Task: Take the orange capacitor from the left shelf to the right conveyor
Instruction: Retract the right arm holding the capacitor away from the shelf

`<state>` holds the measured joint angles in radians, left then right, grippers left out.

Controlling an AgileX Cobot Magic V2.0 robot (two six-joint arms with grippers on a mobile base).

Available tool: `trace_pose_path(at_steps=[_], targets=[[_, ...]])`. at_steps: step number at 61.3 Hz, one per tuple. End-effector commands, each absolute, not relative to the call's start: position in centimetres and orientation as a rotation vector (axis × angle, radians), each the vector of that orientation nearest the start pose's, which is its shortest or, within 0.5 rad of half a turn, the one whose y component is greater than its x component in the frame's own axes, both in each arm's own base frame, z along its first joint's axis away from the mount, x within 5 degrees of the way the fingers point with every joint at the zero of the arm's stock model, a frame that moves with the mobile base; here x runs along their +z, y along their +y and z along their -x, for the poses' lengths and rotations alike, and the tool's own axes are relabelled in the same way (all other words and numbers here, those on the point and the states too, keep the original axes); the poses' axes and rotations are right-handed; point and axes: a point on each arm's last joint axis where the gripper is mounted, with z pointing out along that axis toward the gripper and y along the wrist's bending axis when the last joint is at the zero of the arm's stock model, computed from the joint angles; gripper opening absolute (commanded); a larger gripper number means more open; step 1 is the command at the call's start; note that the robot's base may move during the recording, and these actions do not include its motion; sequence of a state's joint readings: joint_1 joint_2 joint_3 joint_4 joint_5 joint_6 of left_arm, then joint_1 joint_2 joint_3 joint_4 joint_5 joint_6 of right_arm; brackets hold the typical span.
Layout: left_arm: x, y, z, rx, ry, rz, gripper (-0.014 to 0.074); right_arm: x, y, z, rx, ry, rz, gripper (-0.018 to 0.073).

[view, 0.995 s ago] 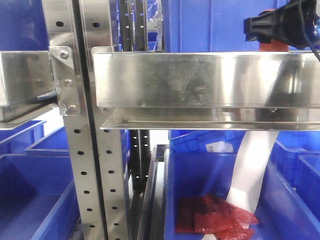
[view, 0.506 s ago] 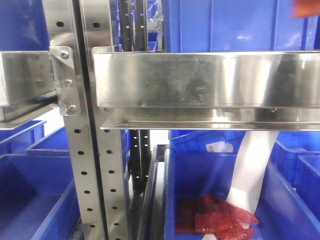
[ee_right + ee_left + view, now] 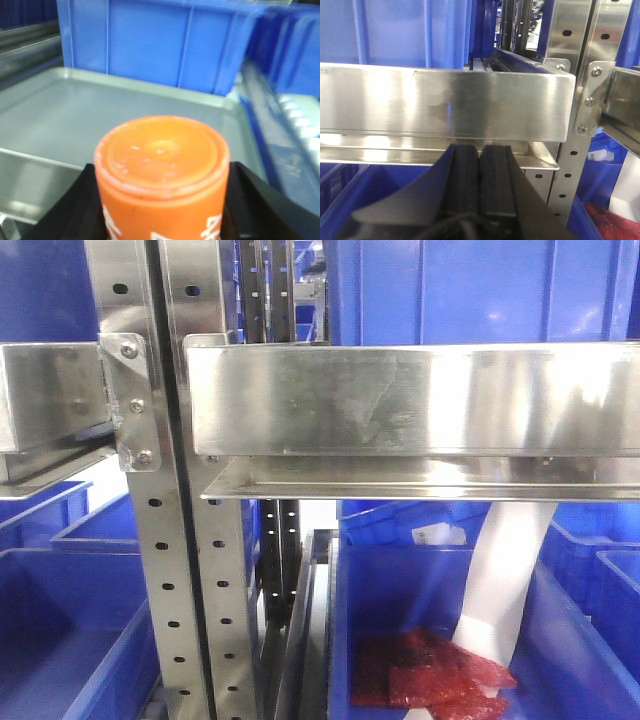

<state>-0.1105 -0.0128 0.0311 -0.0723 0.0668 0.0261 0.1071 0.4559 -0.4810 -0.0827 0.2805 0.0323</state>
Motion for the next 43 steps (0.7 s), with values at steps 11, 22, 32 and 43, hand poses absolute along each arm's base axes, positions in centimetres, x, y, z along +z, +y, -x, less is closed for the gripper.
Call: trace_pose_path(at_steps=[11,22,32,43], targets=[[20.7,-0.6,-5.5,-0.127,1.464,-0.041,-0.0127,33.9,0.2,-4.9,0.015,1.531,0.094,0.0123],[20.7,-0.6,-5.5,-0.127,1.464,-0.041,-0.0127,34.2,0.0,-3.0,0.017,1.450,0.086,0.0123],[20.7,-0.6,-5.5,-0.127,1.464,-0.041,-0.0127,34.2,0.0,-3.0,0.017,1.448,0.086,0.0123],[20.7,-0.6,-5.5,-0.127,1.464,-0.041,-0.0127,34.2,0.0,-3.0,0.017,1.448,0.086,0.0123]])
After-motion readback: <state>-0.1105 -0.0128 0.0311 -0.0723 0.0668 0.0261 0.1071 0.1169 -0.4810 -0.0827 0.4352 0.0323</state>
